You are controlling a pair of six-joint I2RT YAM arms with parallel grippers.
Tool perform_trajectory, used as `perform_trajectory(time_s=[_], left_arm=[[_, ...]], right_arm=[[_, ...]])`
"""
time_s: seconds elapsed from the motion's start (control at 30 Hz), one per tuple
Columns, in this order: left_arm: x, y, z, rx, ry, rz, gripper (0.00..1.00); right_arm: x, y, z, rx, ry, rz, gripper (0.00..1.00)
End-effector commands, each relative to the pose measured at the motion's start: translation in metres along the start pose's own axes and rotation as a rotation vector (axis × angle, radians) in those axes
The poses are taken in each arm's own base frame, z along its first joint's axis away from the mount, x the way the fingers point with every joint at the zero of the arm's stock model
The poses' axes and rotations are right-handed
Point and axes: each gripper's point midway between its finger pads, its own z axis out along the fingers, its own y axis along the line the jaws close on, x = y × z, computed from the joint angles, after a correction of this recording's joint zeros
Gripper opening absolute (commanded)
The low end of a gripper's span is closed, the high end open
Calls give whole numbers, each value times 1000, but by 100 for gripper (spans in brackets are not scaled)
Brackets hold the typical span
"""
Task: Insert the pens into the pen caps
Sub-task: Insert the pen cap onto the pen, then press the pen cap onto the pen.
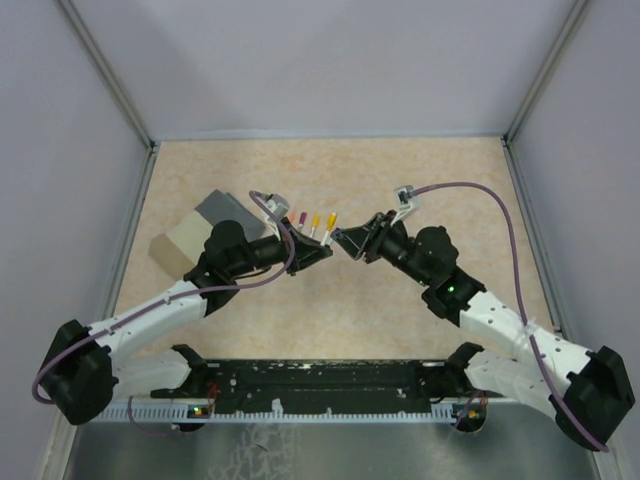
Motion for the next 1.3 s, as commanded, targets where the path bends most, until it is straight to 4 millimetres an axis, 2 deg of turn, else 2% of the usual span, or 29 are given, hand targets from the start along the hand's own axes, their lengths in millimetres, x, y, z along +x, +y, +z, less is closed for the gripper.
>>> perform_trajectory(time_s=[0.0, 0.2, 0.33, 0.47, 0.67, 0.8, 1.0, 1.27], left_arm=[[-41, -19, 0, 52, -129, 88, 0], [-40, -19, 1, 60, -124, 83, 0], [-40, -20, 1, 61, -122, 83, 0], [-41, -20, 0, 57, -125, 82, 0], [-40, -20, 1, 58, -122, 81, 0], [-39, -20, 2, 68, -118, 79, 0], [-36, -23, 3, 87, -106, 78, 0], [-38, -26, 2, 99, -110, 82, 0]], right_arm=[[-14, 4, -7, 23, -5, -88, 43], [-40, 12, -7, 45, -67, -136, 47], [-57, 25, -4, 16, -110, -149, 48], [-70, 35, -5, 1, -136, -159, 48], [-86, 34, -12, 43, -201, -169, 48], [-95, 46, -9, 3, -224, -177, 48], [-94, 64, 7, -83, -185, -158, 48], [-82, 62, 24, -96, -123, -136, 47]])
